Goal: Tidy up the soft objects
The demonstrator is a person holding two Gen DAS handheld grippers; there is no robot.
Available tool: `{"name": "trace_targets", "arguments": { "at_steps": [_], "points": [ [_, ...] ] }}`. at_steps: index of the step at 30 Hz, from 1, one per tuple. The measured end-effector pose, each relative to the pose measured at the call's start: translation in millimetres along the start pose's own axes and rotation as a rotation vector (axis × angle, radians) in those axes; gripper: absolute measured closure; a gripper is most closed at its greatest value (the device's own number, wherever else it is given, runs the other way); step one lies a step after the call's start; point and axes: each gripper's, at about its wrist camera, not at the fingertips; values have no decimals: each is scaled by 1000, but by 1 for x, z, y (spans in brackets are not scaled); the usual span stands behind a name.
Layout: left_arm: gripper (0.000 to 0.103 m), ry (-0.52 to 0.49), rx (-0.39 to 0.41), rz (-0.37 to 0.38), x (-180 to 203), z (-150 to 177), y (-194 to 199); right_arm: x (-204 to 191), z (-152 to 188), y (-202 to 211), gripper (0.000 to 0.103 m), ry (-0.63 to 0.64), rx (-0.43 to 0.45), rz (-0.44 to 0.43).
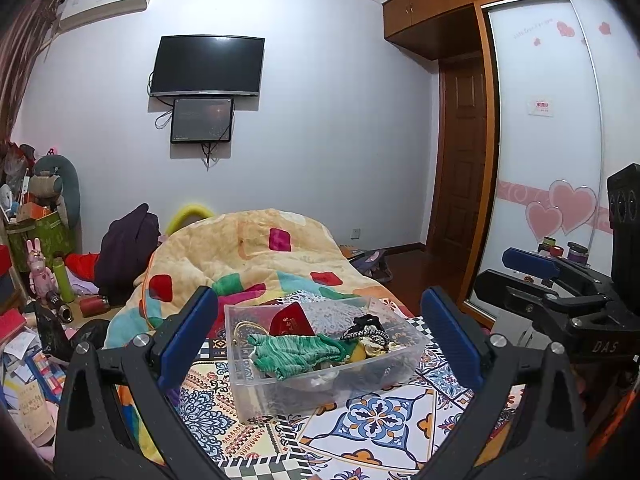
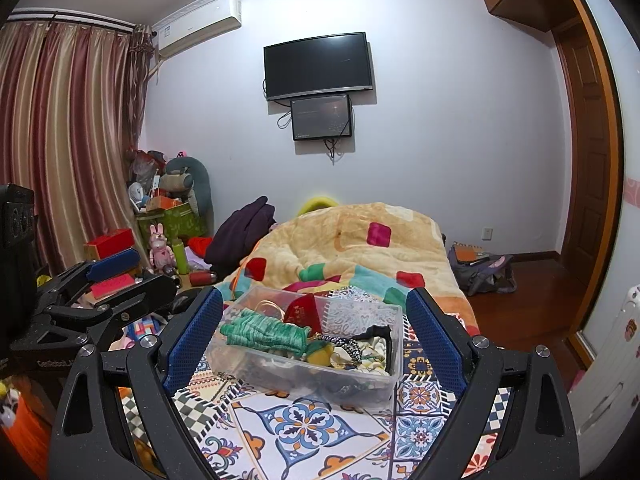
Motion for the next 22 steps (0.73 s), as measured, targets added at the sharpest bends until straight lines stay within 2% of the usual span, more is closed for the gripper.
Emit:
{"name": "trace_targets", "arguments": {
  "at_steps": [10, 15, 22],
  "points": [
    [0, 11, -4, 1, -2, 0, 0, -2, 0, 0, 11, 3, -4, -1],
    [0, 18, -10, 2, -2, 1, 0, -3, 2, 0, 4, 2, -6, -3],
    [0, 11, -24, 4, 0, 2, -2, -1, 1, 0, 2, -7, -7, -6]
  ]
}}
Point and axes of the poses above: each gripper's, at about its wrist camera, not at the fingertips, and y roughly against the way its jaws point, x to its right, z to its underside, and after that the axes turned 15 degrees about -z, right-handed
